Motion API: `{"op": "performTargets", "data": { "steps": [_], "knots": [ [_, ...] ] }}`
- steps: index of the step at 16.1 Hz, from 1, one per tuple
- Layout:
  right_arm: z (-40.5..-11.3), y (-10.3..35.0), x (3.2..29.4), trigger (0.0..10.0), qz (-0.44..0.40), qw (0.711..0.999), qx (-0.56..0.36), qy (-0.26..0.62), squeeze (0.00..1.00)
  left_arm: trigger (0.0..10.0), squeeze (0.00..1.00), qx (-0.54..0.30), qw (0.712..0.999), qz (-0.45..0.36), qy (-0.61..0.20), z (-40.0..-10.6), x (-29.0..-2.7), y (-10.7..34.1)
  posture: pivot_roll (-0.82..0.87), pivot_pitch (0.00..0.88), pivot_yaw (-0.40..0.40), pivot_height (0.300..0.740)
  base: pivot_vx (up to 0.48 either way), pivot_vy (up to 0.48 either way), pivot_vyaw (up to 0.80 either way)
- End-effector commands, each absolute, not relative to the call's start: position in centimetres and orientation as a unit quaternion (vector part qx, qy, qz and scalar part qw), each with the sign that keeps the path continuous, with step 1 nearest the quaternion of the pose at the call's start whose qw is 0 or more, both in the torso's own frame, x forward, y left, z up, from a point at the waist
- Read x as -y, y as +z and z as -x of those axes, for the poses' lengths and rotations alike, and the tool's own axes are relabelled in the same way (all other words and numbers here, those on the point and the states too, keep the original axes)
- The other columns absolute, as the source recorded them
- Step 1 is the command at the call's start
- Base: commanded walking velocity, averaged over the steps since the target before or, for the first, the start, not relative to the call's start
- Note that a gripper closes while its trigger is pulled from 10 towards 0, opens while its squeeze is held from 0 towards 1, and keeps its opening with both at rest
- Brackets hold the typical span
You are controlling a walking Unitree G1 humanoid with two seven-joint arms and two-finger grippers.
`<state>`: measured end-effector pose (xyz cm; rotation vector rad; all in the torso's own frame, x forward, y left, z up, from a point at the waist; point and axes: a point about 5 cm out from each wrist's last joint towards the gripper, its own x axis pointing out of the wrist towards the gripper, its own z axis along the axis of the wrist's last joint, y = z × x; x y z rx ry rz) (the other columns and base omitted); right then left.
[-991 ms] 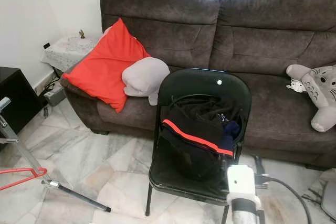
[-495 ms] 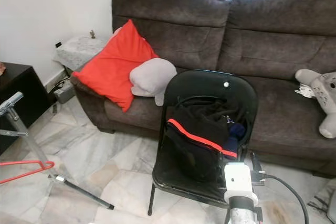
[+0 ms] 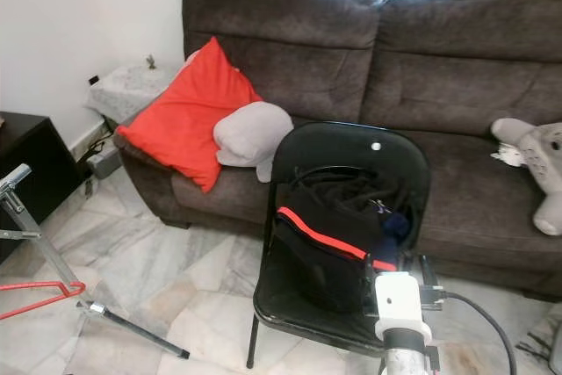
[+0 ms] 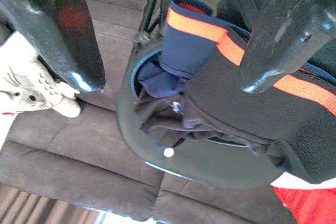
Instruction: Hang hanger
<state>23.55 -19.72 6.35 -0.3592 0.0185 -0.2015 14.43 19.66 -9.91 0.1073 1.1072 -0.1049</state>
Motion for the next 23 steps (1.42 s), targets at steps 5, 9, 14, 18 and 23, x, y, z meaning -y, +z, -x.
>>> {"op": "performTargets", "data": {
  "steps": [5,9,14,18,23],
  "knots": [
    [-23.6,7.0,19.1,10.0,0.198,0.977,0.011,-0.075,0.0,10.0,0.0,-0.523,0.849,-0.048,-0.061,-15.1,-17.3,-10.0,-0.02,0.02,0.025,0.74,0.102,0.0,0.0],
    [-23.3,7.8,17.9,10.0,0.231,0.972,0.036,-0.038,0.0,10.0,0.0,-0.515,0.853,-0.049,-0.064,-16.0,-17.2,-9.7,-0.03,0.025,0.026,0.74,0.0,0.0,0.0],
    [-24.6,6.9,19.8,10.0,0.299,0.95,-0.043,-0.075,0.0,10.0,0.0,-0.517,0.852,-0.049,-0.067,-15.9,-17.6,-9.7,-0.03,0.025,0.027,0.74,0.0,0.0,0.0],
    [-26.1,6.6,19.4,10.0,0.383,0.922,-0.062,-0.02,0.0,10.0,0.0,-0.517,0.851,-0.044,-0.076,-15.8,-15.9,-9.8,-0.02,0.021,0.026,0.74,0.0,0.0,0.0],
    [-25.4,5.8,18.9,10.0,0.419,0.905,-0.08,0.0,0.0,10.0,0.0,-0.524,0.847,-0.04,-0.079,-14.2,-16.2,-10.4,-0.02,0.021,0.025,0.74,0.0,0.0,0.0]
  ]
}}
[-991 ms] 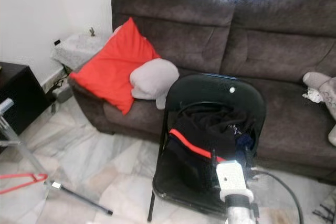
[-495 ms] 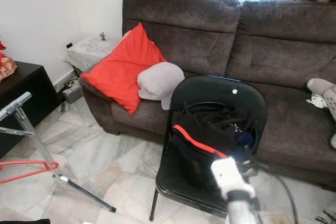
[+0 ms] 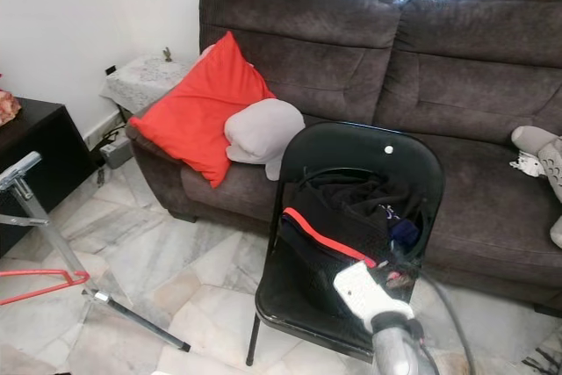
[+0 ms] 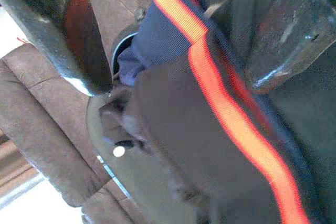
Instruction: Hang hanger
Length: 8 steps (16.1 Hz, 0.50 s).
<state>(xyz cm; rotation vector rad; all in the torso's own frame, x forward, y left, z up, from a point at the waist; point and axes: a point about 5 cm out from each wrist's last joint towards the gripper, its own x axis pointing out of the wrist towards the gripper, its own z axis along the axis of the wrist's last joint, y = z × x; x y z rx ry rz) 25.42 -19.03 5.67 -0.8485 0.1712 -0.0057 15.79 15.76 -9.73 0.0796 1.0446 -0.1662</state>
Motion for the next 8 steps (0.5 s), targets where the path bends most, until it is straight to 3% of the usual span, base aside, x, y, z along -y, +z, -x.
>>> {"op": "performTargets", "data": {
  "steps": [1,4,8],
  "knots": [
    [-25.3,5.7,18.9,10.0,0.42,0.904,-0.081,0.001,0.0,10.0,0.0,-0.524,0.847,-0.04,-0.078,-14.0,-16.5,-10.4,-0.02,0.021,0.025,0.74,0.0,0.0,0.0],
    [-25.5,5.6,18.7,10.0,0.425,0.902,-0.081,0.004,0.0,10.0,0.0,-0.528,0.845,-0.043,-0.07,-13.0,-19.0,-10.4,-0.03,0.022,0.028,0.74,0.0,0.0,0.0],
    [-25.9,5.9,18.7,10.0,0.427,0.901,-0.076,0.004,0.0,10.0,0.0,-0.527,0.846,-0.042,-0.073,-14.0,-17.3,-10.3,-0.02,0.021,0.026,0.74,0.0,0.0,0.0]
  ]
}}
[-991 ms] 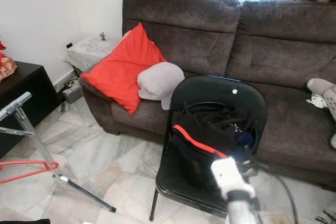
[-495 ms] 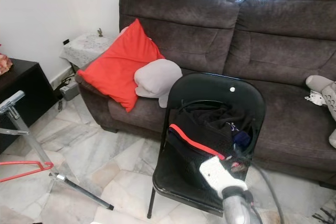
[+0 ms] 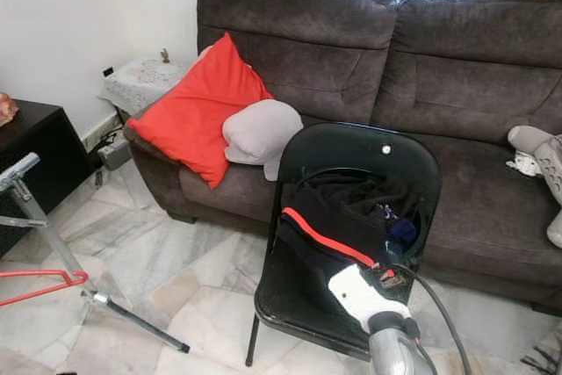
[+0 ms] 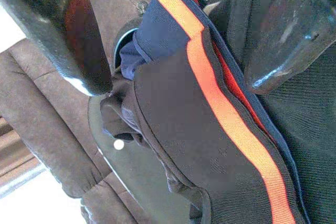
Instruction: Hang hanger
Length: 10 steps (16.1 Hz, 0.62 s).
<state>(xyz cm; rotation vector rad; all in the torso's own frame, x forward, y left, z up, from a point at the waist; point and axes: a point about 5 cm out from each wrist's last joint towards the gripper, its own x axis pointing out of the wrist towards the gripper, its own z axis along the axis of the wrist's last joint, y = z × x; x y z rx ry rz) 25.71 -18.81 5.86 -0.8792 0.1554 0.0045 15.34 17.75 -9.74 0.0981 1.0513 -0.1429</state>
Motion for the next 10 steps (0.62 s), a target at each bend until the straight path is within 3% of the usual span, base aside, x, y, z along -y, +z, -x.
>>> {"op": "performTargets", "data": {
  "steps": [1,10],
  "knots": [
    [-26.02,5.85,18.69,10.0,0.428,0.901,-0.075,0.006,0.0,10.0,0.0,-0.526,0.846,-0.041,-0.075,-14.3,-16.77,-10.29,-0.02,0.023,0.029,0.74,0.0,0.0,0.0],
    [-26.83,5.93,18.8,10.0,0.431,0.9,-0.072,0.009,0.0,10.0,0.0,-0.527,0.846,-0.043,-0.073,-14.56,-16.29,-10.25,-0.02,0.025,0.029,0.74,0.0,0.0,0.0]
  ]
}}
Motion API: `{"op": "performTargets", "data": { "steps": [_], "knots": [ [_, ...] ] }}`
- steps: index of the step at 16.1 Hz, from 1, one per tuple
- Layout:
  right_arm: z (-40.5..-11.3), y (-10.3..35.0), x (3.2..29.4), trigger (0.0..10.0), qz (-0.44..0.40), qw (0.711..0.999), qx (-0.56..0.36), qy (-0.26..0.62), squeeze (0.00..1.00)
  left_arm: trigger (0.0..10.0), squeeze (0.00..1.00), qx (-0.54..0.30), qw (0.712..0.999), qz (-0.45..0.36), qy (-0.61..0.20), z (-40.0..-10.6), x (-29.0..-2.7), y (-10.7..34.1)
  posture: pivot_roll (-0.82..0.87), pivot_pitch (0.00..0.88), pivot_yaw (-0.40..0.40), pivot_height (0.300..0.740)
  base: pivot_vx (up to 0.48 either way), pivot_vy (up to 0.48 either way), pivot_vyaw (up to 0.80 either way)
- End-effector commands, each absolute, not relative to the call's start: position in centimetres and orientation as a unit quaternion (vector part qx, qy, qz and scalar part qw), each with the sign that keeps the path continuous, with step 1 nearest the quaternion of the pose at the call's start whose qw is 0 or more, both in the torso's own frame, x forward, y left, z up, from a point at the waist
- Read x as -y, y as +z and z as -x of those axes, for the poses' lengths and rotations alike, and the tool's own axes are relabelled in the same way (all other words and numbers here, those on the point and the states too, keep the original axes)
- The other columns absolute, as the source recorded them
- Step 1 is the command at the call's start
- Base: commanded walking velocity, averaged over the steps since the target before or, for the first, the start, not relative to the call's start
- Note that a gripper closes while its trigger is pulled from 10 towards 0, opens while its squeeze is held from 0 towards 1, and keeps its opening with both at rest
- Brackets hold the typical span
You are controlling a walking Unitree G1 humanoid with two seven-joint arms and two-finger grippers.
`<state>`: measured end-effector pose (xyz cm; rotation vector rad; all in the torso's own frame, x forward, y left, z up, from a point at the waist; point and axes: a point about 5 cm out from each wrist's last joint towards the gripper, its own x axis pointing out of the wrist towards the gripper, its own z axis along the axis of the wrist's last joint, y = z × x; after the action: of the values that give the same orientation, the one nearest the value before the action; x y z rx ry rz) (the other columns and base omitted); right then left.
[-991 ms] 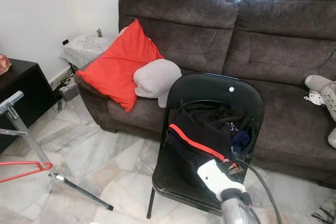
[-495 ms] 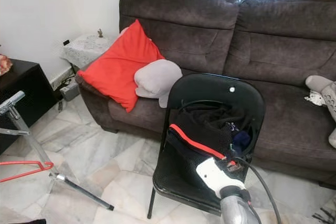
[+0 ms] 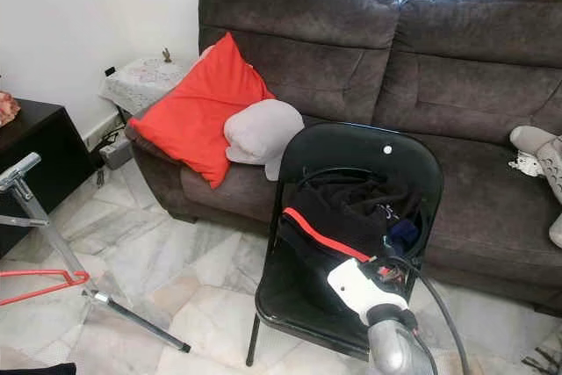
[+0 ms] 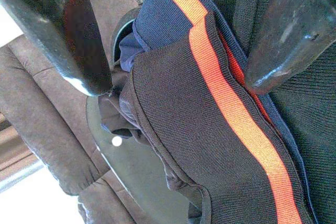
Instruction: Hang hanger
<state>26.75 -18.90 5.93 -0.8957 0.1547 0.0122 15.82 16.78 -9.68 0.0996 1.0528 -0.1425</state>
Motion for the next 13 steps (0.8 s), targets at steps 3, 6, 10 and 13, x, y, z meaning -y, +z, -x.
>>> {"op": "performTargets", "data": {
  "steps": [3,6,10,13],
  "knots": [
    [-26.9,5.94,18.82,10.0,0.432,0.899,-0.071,0.008,0.0,10.0,0.0,-0.527,0.846,-0.043,-0.074,-14.57,-16.26,-10.25,-0.02,0.028,0.03,0.74,0.0,0.0,0.0],
    [-27.04,5.8,18.95,10.0,0.433,0.898,-0.073,0.008,0.0,10.0,0.0,-0.527,0.846,-0.043,-0.074,-14.57,-16.25,-10.25,-0.02,0.028,0.03,0.74,0.0,0.0,0.0],
    [-27.13,5.65,19.07,10.0,0.434,0.898,-0.076,0.008,0.0,10.0,0.0,-0.528,0.845,-0.043,-0.074,-14.49,-16.3,-10.28,-0.02,0.028,0.029,0.74,0.0,0.0,0.0],
    [-27.27,5.42,19.19,10.0,0.434,0.897,-0.08,0.009,0.0,10.0,0.0,-0.528,0.845,-0.043,-0.073,-14.49,-16.34,-10.27,-0.02,0.029,0.03,0.74,0.0,0.0,0.0]
  ]
}}
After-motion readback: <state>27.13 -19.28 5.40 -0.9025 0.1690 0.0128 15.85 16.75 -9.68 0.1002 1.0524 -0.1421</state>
